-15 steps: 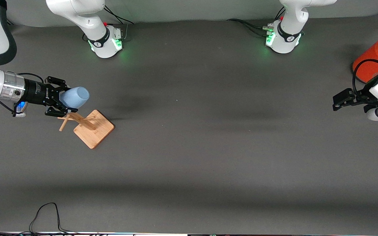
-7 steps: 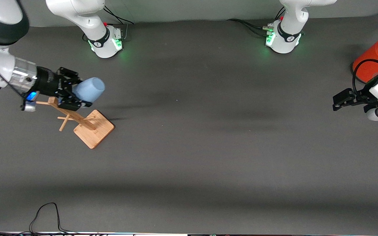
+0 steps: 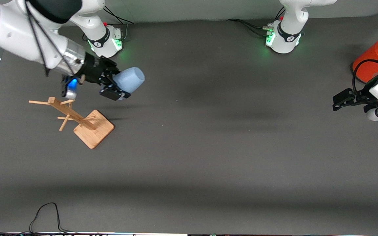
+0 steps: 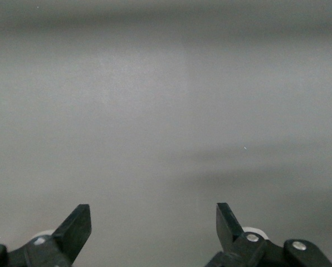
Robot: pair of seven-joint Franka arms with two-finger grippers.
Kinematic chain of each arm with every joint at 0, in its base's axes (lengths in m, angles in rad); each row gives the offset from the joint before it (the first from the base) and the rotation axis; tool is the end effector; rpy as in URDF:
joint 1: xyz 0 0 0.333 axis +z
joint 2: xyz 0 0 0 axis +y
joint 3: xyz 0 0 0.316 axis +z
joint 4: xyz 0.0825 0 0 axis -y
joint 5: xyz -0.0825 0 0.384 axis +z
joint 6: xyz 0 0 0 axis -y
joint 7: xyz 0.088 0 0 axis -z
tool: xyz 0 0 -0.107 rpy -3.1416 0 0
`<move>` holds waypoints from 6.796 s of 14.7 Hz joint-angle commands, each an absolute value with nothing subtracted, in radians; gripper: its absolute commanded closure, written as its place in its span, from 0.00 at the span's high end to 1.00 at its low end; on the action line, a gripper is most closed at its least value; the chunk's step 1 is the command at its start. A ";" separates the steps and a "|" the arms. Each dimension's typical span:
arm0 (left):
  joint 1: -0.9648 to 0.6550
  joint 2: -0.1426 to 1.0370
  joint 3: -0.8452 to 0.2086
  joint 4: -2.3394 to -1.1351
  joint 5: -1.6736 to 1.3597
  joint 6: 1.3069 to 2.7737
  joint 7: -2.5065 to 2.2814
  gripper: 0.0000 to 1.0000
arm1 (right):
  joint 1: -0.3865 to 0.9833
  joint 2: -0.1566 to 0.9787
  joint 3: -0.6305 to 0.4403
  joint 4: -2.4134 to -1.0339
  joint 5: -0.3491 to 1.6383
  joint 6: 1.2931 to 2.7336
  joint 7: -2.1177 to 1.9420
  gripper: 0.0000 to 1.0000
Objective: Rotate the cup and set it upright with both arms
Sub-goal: 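Pull the blue cup off the peg with the right gripper, then carry the cup to mid-table and lower it with the right gripper, then release the cup on its side and withdraw the right gripper, then reach the left gripper down to the cup lying on its side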
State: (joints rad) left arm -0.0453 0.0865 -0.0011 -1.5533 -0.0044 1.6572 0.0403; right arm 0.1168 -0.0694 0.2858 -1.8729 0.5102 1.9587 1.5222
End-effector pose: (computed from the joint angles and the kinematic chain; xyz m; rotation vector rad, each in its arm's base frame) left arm 0.5875 -0.0277 0.5911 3.1340 -0.1354 0.0273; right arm 0.5003 0.2524 0.5595 -2.1847 1.6240 0.4118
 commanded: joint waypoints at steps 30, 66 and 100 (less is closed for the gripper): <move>-0.044 0.091 -0.002 -1.543 0.005 1.658 0.046 1.00 | 0.393 0.713 0.555 -1.864 -0.505 2.488 2.815 0.79; -0.365 0.136 -0.101 -1.483 0.089 1.531 -0.543 1.00 | 0.118 0.353 0.244 -1.463 0.002 1.884 0.989 1.00; -0.911 0.965 -0.008 -1.086 0.423 1.764 -1.612 1.00 | 0.101 -0.060 -0.055 -1.804 0.002 1.772 0.172 1.00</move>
